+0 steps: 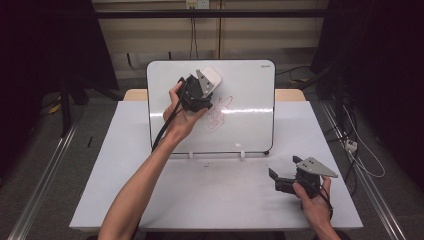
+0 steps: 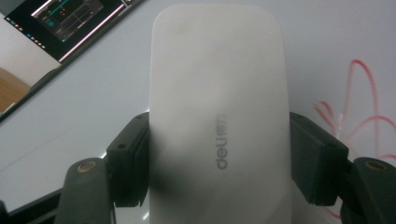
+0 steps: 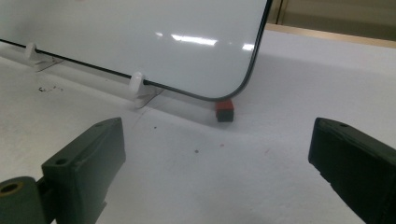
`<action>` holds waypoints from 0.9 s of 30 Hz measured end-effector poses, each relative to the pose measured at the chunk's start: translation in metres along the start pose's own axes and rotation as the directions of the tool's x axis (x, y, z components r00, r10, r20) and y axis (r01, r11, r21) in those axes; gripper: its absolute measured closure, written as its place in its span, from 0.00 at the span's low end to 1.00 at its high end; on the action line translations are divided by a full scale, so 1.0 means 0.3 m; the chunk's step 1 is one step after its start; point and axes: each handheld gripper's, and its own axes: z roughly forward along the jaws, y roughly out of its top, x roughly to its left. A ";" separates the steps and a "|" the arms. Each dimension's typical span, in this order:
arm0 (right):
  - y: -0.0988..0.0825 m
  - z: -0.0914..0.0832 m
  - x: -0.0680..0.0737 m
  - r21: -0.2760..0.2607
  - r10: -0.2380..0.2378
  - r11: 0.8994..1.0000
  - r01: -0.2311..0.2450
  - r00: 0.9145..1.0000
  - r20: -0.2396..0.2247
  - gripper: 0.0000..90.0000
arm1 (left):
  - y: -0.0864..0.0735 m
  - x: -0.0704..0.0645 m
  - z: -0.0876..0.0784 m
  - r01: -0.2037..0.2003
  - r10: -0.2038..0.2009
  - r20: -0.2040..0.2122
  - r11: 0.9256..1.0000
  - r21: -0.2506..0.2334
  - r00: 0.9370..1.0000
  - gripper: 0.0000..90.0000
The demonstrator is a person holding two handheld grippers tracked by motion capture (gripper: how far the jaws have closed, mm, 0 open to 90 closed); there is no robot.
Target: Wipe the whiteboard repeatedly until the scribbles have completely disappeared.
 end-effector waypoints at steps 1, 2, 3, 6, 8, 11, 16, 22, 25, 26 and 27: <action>0.000 0.001 0.000 0.000 -0.003 1.000 0.003 1.000 0.000 0.05 | 0.000 0.008 0.000 0.007 -0.007 -0.003 1.000 0.002 1.000 0.34; 0.000 0.001 0.000 0.000 -0.004 1.000 0.004 1.000 0.001 0.05 | 0.000 0.008 0.000 0.007 -0.007 -0.003 1.000 0.002 1.000 0.34; 0.000 0.001 0.000 0.000 -0.004 1.000 0.004 1.000 0.001 0.05 | -0.001 0.010 0.001 0.015 -0.015 -0.003 1.000 -0.005 1.000 0.34; 0.000 0.001 0.001 0.002 -0.004 1.000 0.004 1.000 0.000 0.05 | -0.003 0.003 -0.001 0.003 -0.003 -0.015 1.000 -0.005 1.000 0.35; 0.000 0.000 0.001 0.001 -0.005 1.000 0.005 1.000 0.000 0.05 | -0.002 -0.004 0.001 0.011 -0.011 -0.028 1.000 -0.008 1.000 0.35; 0.001 -0.001 0.003 0.003 -0.005 1.000 0.005 1.000 0.001 0.05 | 0.000 -0.007 0.005 0.012 -0.012 -0.032 1.000 -0.006 0.999 0.35; 0.004 0.004 0.008 0.003 -0.008 1.000 0.008 1.000 0.000 0.05 | 0.008 -0.043 0.013 -0.010 0.010 -0.021 1.000 -0.006 1.000 0.34; 0.003 0.006 0.009 0.004 -0.011 1.000 0.011 1.000 -0.005 0.05 | 0.007 -0.107 0.019 -0.049 0.049 -0.002 0.999 -0.008 0.999 0.34; 0.002 0.002 0.009 0.000 -0.011 1.000 0.011 1.000 -0.004 0.05 | 0.008 -0.153 0.024 -0.077 0.077 0.010 0.997 -0.011 0.997 0.34; 0.002 0.001 0.009 -0.002 -0.013 1.000 0.013 1.000 -0.012 0.05 | 0.007 -0.161 0.025 -0.082 0.082 0.014 0.997 -0.008 0.997 0.34; 0.002 0.001 0.009 -0.004 -0.015 1.000 0.015 1.000 -0.015 0.05 | 0.005 -0.171 0.025 -0.092 0.092 0.014 0.996 -0.007 0.996 0.34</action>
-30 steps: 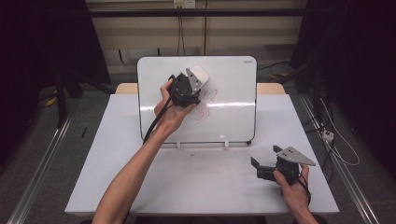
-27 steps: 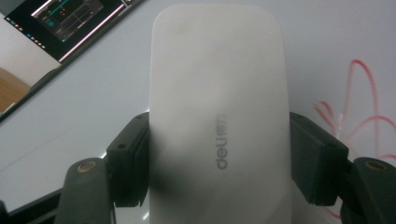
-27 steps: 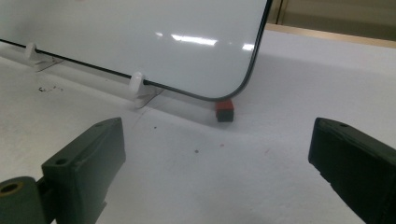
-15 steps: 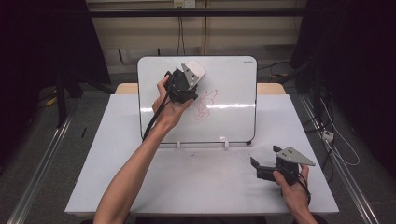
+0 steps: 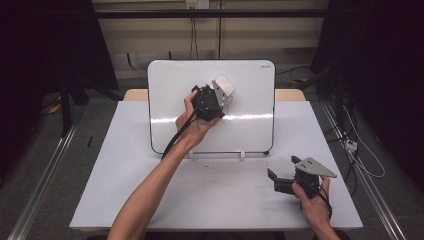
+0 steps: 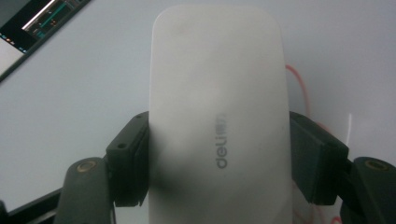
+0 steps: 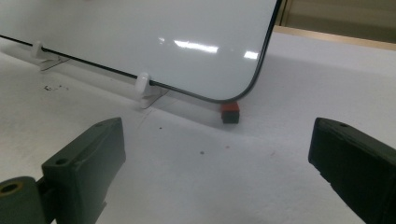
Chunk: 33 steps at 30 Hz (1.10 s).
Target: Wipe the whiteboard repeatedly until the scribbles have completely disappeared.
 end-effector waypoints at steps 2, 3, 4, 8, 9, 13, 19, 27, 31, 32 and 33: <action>0.001 -0.001 0.002 -0.002 -0.001 1.000 0.001 1.000 0.000 0.05 | -0.001 -0.011 -0.001 -0.006 0.006 0.008 1.000 0.001 1.000 0.34; 0.001 -0.001 0.002 -0.002 -0.002 1.000 0.002 1.000 0.000 0.05 | -0.006 -0.031 -0.005 -0.030 0.030 0.012 1.000 0.003 0.999 0.35; 0.001 -0.001 0.002 -0.001 -0.001 1.000 0.001 1.000 0.000 0.05 | -0.006 -0.031 -0.005 -0.030 0.030 0.012 1.000 0.003 0.999 0.35; 0.001 0.000 0.002 0.000 -0.001 1.000 0.001 1.000 0.002 0.05 | -0.027 -0.086 -0.009 -0.045 0.045 0.018 0.999 -0.001 0.999 0.35; 0.001 0.000 0.003 0.001 -0.003 1.000 0.003 1.000 0.000 0.05 | -0.031 -0.099 -0.011 -0.059 0.059 0.021 0.998 0.001 0.998 0.34; 0.002 0.001 0.005 0.002 -0.007 1.000 0.007 1.000 -0.003 0.05 | -0.039 -0.121 -0.021 -0.084 0.084 0.031 0.996 0.005 0.996 0.35; 0.001 -0.003 0.001 -0.001 -0.003 1.000 0.003 1.000 0.000 0.05 | -0.027 -0.088 -0.014 -0.074 0.073 0.048 0.997 0.021 0.996 0.35; -0.001 -0.006 -0.003 -0.002 0.002 1.000 -0.002 1.000 0.002 0.05 | -0.014 0.049 -0.019 0.011 -0.011 -0.008 0.999 0.043 1.000 0.35; -0.001 -0.004 -0.003 -0.002 0.001 1.000 -0.001 1.000 0.000 0.05 | -0.033 0.090 -0.028 0.054 -0.054 -0.011 0.998 0.033 0.998 0.35; -0.001 -0.004 -0.003 -0.001 0.002 1.000 -0.002 1.000 0.000 0.05 | -0.036 0.089 -0.031 0.052 -0.052 -0.015 0.998 0.041 0.999 0.35; -0.001 -0.004 -0.003 -0.001 0.002 1.000 -0.002 1.000 0.001 0.05 | -0.036 0.089 -0.031 0.052 -0.052 -0.015 0.998 0.041 0.999 0.35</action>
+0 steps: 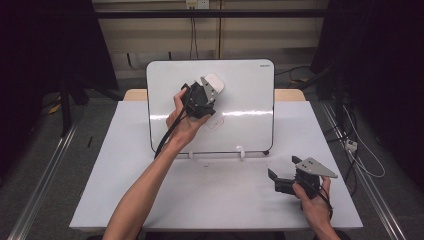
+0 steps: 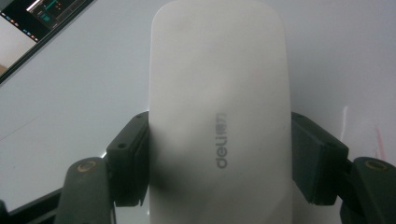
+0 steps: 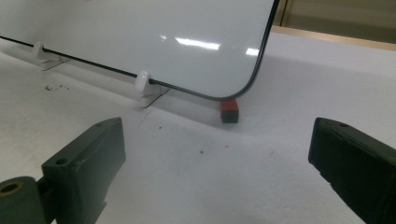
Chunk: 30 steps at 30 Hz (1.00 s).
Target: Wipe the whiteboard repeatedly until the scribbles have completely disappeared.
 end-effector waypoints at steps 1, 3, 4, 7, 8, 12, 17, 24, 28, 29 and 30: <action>0.000 0.000 0.000 0.000 0.000 1.000 0.000 1.000 0.000 0.05 | 0.002 -0.012 0.001 -0.013 0.013 -0.010 1.000 -0.004 1.000 0.35; 0.001 0.000 0.001 0.001 -0.001 1.000 0.001 1.000 0.001 0.05 | 0.001 -0.021 0.001 -0.004 0.004 -0.019 1.000 -0.002 1.000 0.35; 0.001 0.000 0.002 0.001 0.001 1.000 -0.001 1.000 0.002 0.05 | -0.002 -0.022 0.002 0.001 -0.001 -0.014 1.000 -0.002 1.000 0.35; 0.002 0.001 0.005 0.001 -0.001 1.000 0.001 1.000 0.002 0.05 | -0.011 -0.041 0.003 -0.022 0.022 -0.005 1.000 -0.007 1.000 0.35; 0.002 0.002 0.005 0.001 -0.003 1.000 0.003 1.000 0.001 0.05 | -0.014 -0.050 0.001 -0.025 0.025 -0.003 1.000 -0.007 1.000 0.35; 0.003 0.006 0.007 0.004 -0.004 1.000 0.004 1.000 0.000 0.05 | -0.027 -0.099 0.001 -0.050 0.051 0.012 0.999 -0.012 0.999 0.35; 0.003 0.006 0.008 0.005 -0.005 1.000 0.005 1.000 0.003 0.05 | -0.037 -0.177 -0.006 -0.118 0.118 0.034 0.993 -0.006 0.992 0.35; 0.003 0.004 0.007 0.003 -0.005 1.000 0.005 1.000 0.001 0.05 | -0.053 -0.215 -0.011 -0.130 0.130 0.074 0.991 0.000 0.989 0.34; 0.004 0.005 0.006 0.002 -0.005 1.000 0.005 1.000 0.000 0.05 | -0.059 -0.224 -0.015 -0.146 0.146 0.068 0.989 -0.009 0.987 0.34; 0.004 0.006 0.006 0.003 -0.004 1.000 0.004 1.000 -0.001 0.05 | -0.060 -0.217 -0.013 -0.142 0.142 0.077 0.990 -0.012 0.987 0.35; 0.004 0.006 0.006 0.002 -0.003 1.000 0.003 1.000 0.000 0.05 | -0.061 -0.214 -0.010 -0.141 0.142 0.082 0.990 -0.013 0.987 0.35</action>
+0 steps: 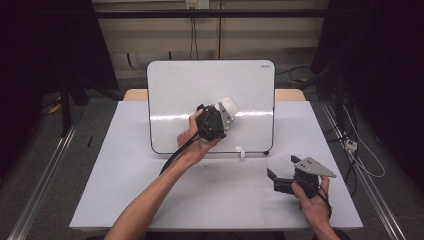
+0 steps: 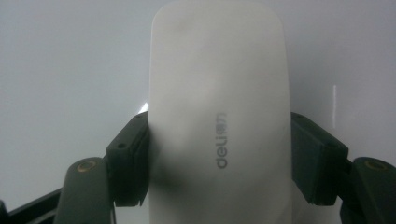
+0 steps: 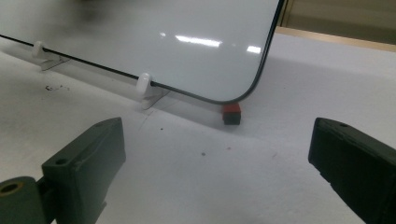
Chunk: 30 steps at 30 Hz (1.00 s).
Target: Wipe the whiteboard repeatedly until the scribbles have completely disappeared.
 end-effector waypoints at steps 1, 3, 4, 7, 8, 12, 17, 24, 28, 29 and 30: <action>0.000 0.000 0.000 0.000 0.000 1.000 0.000 1.000 0.000 0.05 | 0.004 0.005 0.000 0.005 -0.005 0.000 1.000 0.008 1.000 0.35; 0.000 -0.001 0.000 -0.001 -0.001 1.000 0.001 1.000 0.000 0.05 | 0.006 0.009 -0.001 0.004 -0.004 -0.004 1.000 0.009 1.000 0.35; 0.000 -0.002 -0.001 -0.001 -0.002 1.000 0.002 1.000 0.001 0.05 | 0.009 0.022 -0.001 0.026 -0.026 -0.013 1.000 0.008 1.000 0.35; 0.000 -0.001 -0.002 -0.001 -0.001 1.000 0.001 1.000 0.001 0.05 | 0.012 0.044 -0.001 0.038 -0.038 -0.015 0.999 0.014 0.999 0.35; -0.001 -0.002 -0.002 -0.001 -0.001 1.000 0.001 1.000 0.001 0.05 | 0.013 0.058 -0.001 0.044 -0.043 -0.021 0.999 0.011 0.999 0.35; -0.001 -0.004 -0.003 -0.003 -0.003 1.000 0.003 1.000 0.003 0.05 | 0.015 0.111 -0.007 0.064 -0.063 -0.044 0.998 0.014 0.997 0.35; -0.001 -0.003 -0.002 -0.002 -0.003 1.000 0.003 1.000 0.004 0.05 | 0.000 0.175 -0.019 0.095 -0.094 -0.069 0.995 0.012 0.993 0.35; 0.000 -0.002 0.000 -0.002 -0.002 1.000 0.002 1.000 0.003 0.05 | -0.020 0.168 -0.024 0.119 -0.118 -0.069 0.993 0.003 0.991 0.35; 0.000 -0.002 0.000 -0.001 -0.004 1.000 0.004 1.000 0.004 0.05 | -0.052 0.114 -0.029 0.101 -0.101 -0.060 0.995 0.002 0.993 0.35; 0.000 -0.002 0.000 -0.001 -0.004 1.000 0.004 1.000 0.004 0.05 | -0.060 0.097 -0.031 0.096 -0.096 -0.055 0.995 -0.002 0.994 0.35; 0.000 -0.002 0.002 0.001 -0.006 1.000 0.006 1.000 0.004 0.05 | -0.074 0.065 -0.033 0.079 -0.079 -0.046 0.997 -0.002 0.996 0.35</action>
